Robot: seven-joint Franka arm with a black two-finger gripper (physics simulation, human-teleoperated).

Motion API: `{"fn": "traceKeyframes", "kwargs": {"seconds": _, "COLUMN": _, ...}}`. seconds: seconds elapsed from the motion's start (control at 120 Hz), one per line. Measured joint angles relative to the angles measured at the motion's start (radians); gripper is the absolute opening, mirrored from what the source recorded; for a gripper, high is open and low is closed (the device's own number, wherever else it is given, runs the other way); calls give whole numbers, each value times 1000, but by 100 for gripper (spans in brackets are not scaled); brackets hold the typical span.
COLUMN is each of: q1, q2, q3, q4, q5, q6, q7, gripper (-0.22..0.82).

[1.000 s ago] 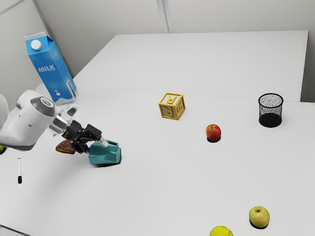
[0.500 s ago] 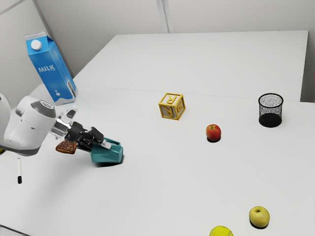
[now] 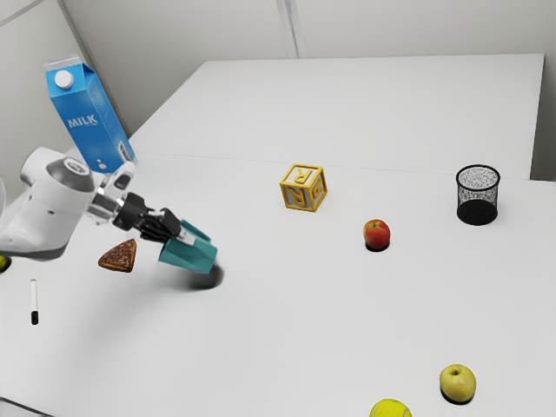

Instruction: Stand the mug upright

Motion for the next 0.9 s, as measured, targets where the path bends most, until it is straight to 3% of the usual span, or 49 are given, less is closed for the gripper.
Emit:
{"fn": "traceKeyframes", "kwargs": {"seconds": 0.267, "q1": -76, "q2": -63, "q3": -26, "q4": 30, "q5": 203, "q6": 3, "q7": -76, "gripper": -15}}
{"fn": "traceKeyframes", "kwargs": {"seconds": 0.592, "q1": -115, "q2": -90, "q3": -96, "q4": 68, "q5": 601, "q6": 2, "q7": -322, "gripper": -15}}
{"fn": "traceKeyframes", "kwargs": {"seconds": 0.9, "q1": -176, "q2": -96, "q3": -122, "q4": 34, "q5": 786, "q6": 86, "q7": -552, "gripper": -15}}
